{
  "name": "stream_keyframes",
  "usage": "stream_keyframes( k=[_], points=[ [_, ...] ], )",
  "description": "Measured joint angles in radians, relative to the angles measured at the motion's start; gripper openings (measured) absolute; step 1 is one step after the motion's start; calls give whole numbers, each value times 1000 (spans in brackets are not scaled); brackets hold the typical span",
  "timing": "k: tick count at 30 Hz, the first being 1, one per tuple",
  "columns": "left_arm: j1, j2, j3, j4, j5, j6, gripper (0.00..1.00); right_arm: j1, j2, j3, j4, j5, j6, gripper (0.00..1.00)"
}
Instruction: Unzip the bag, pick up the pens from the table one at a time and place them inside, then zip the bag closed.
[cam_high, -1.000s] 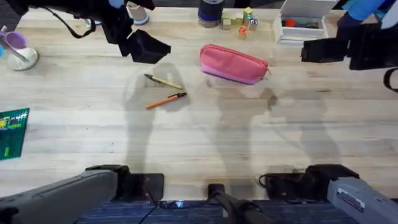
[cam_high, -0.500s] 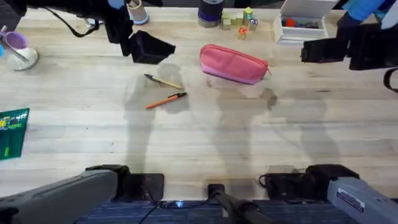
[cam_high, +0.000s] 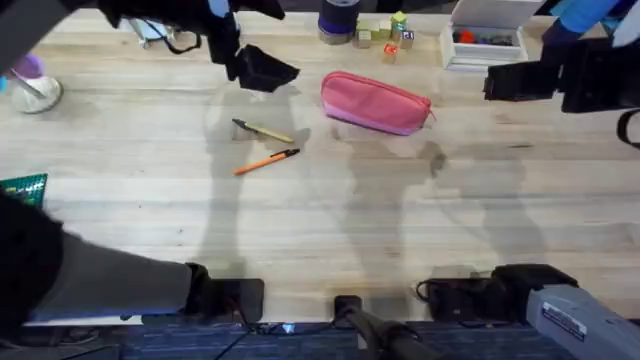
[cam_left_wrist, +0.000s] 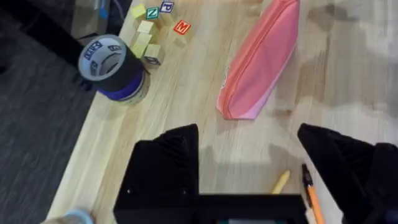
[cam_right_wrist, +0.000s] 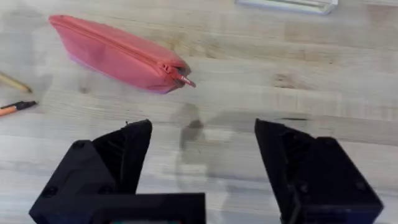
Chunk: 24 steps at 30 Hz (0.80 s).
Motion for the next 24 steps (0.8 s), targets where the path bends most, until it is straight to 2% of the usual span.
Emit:
stream_keyframes(
  k=[5,10,24],
  points=[
    [0,83,0,23,72,0,994,0,0,0,0,0,0,996],
    [-6,150,0,30,106,0,994,0,0,0,0,0,0,996],
    [-105,258,0,118,125,0,994,0,0,0,0,0,0,995]
  ],
)
